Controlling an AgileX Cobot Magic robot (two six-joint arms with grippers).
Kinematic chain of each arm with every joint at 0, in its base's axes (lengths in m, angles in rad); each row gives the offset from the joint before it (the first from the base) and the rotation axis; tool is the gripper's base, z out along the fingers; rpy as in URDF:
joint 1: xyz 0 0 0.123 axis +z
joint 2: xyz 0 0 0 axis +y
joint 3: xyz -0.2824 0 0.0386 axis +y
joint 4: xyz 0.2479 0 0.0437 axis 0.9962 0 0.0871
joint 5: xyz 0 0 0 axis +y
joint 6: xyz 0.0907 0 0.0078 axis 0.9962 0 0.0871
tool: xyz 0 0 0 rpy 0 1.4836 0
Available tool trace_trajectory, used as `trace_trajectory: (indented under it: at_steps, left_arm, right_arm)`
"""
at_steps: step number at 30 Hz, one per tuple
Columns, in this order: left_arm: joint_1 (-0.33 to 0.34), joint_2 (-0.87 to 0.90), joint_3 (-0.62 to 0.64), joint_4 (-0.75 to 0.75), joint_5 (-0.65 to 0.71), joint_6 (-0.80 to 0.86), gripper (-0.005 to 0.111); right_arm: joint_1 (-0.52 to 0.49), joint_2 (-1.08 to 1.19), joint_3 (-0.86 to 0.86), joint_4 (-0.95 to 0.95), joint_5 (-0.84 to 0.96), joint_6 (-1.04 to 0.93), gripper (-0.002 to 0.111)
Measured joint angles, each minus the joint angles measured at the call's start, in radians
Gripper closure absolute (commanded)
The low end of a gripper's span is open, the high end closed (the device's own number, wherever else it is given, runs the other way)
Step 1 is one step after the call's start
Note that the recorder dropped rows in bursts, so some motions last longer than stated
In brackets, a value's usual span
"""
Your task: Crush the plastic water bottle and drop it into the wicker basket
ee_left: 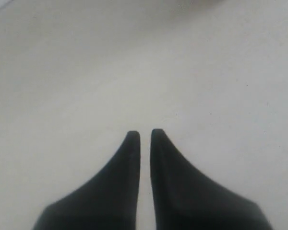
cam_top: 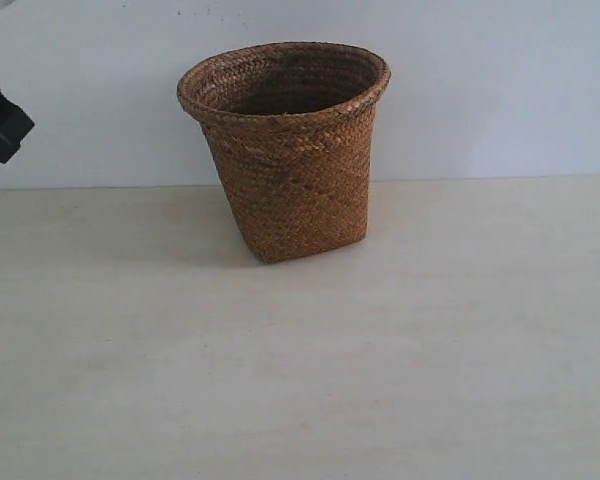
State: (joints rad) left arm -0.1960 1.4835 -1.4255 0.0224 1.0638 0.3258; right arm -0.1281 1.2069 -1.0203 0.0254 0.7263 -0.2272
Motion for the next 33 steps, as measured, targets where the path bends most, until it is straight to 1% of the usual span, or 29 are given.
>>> trace_trajectory:
  at_steps: [2,9,14,18,23,28,33]
  left_arm:
    - [0.0,-0.095,0.112,0.0,-0.104,-0.025,0.102]
    - [0.0,-0.347,0.397,0.0,-0.359,-0.068,0.102]
    - [0.0,-0.497,0.564,0.0,-0.473,-0.096,0.102]
    - [0.0,-0.61,0.664,0.0,-0.538,-0.126,0.102]
    - [0.0,-0.766,0.761,0.0,-0.628,-0.236,0.102]
    - [0.0,-0.938,0.853,0.0,-0.702,-0.265,0.102]
    - [0.0,-1.107,0.946,-0.003,-0.727,-0.274,0.102]
  right_arm:
    - [0.0,-0.087,0.08,0.003,-0.072,0.0,0.108]
    - [0.0,-0.318,0.289,0.026,-0.3,0.0,0.108]
    - [0.0,-0.473,0.416,0.046,-0.438,0.0,0.108]
    - [0.0,-0.592,0.487,0.072,-0.493,0.0,0.108]
    - [0.0,-0.763,0.549,0.118,-0.514,0.0,0.108]
    - [0.0,-0.933,0.608,0.157,-0.524,0.0,0.108]
    - [0.0,-1.077,0.683,0.222,-0.524,0.0,0.108]
